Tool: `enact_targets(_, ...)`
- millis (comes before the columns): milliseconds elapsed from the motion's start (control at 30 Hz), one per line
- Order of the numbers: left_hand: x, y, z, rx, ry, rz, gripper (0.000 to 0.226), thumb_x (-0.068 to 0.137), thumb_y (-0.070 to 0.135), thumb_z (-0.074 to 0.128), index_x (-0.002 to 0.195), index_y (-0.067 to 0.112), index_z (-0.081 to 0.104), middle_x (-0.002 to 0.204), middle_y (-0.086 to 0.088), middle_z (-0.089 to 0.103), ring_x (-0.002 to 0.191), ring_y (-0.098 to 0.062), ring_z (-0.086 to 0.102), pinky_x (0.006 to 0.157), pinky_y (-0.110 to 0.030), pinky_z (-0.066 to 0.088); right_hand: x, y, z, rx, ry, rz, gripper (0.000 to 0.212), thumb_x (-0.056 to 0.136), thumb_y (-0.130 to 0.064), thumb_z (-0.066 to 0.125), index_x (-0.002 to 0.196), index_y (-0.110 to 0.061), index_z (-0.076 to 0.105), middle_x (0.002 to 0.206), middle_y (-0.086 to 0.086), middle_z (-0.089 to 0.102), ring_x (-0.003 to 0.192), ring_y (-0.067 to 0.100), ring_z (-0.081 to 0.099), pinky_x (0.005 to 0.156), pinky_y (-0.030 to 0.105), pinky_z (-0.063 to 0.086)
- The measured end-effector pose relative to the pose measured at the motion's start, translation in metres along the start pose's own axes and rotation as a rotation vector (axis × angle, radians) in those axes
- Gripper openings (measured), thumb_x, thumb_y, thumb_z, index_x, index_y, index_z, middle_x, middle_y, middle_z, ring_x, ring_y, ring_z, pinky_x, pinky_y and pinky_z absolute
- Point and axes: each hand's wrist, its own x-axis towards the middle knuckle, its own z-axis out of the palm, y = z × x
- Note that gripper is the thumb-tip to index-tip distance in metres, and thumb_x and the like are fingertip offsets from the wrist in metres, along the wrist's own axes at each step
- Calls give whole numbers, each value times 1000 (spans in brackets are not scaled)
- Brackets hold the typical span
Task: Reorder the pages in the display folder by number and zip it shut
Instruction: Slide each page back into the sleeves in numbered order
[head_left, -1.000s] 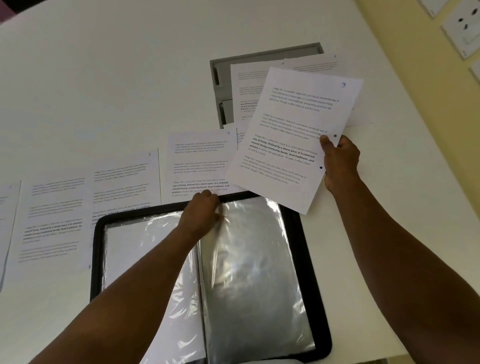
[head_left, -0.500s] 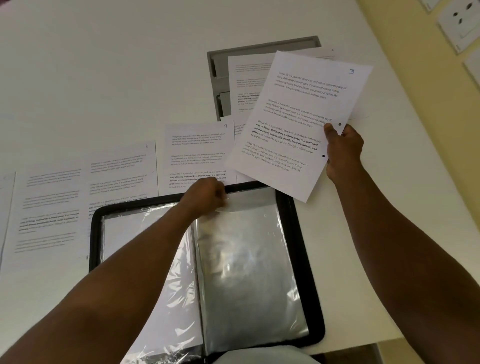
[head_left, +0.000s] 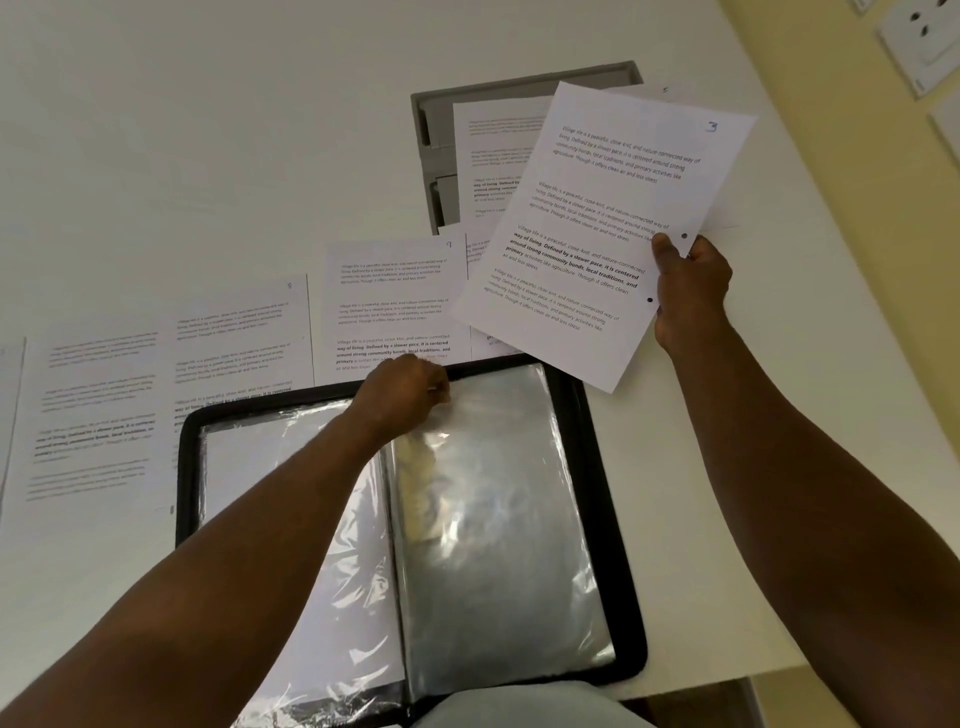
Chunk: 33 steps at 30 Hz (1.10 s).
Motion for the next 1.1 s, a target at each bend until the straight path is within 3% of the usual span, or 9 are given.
enact_targets(167,-3,6,0,108,93,137,15,91,11,61,98,11,75,100,-7,63,94,-26,53,73,-38,49,1,-2,1,-3,4,-29,5,93,-21,64,97,-19,62,105,2,70,91,18,71,72,35,59)
enact_targets(333,-6,4,4,17,34,-8,23,94,18,57,115,16,67,108,-7,70,98,-24,63,83,-39,53,3,-5,11,8,-15,-47,5,93,-20,63,98,-19,62,101,-1,70,88,15,70,69,32,59)
enact_targets(467,-7,7,3,-10,19,-42,16,89,29,67,99,16,66,91,-5,68,84,-22,63,75,-36,53,3,-1,11,16,-9,-49,5,93,-18,63,98,-19,63,95,-5,70,83,12,70,70,31,59)
enact_targets(567,-8,10,4,24,62,43,11,89,23,67,95,15,72,99,-3,66,92,-19,59,75,-37,52,3,0,11,18,-2,-47,4,94,-18,63,98,-19,63,95,-5,69,83,12,70,73,33,59)
enact_targets(667,-9,9,7,63,135,104,12,89,18,66,93,11,75,100,-4,62,94,-22,54,65,-40,54,4,-1,13,30,-9,-43,4,94,-20,63,98,-20,62,101,-1,69,93,18,70,80,42,60)
enact_targets(867,-18,12,15,102,119,11,10,95,21,51,91,17,60,82,-2,61,71,-20,57,58,-33,49,-7,-1,37,236,-131,35,10,94,-16,62,103,-22,63,111,5,69,99,21,68,84,47,58)
enact_targets(1100,-19,16,16,110,17,19,6,96,18,46,99,20,51,82,1,62,70,-23,56,63,-39,52,-21,7,83,399,-296,102,15,95,-9,60,105,-19,61,113,7,67,104,24,65,91,51,54)
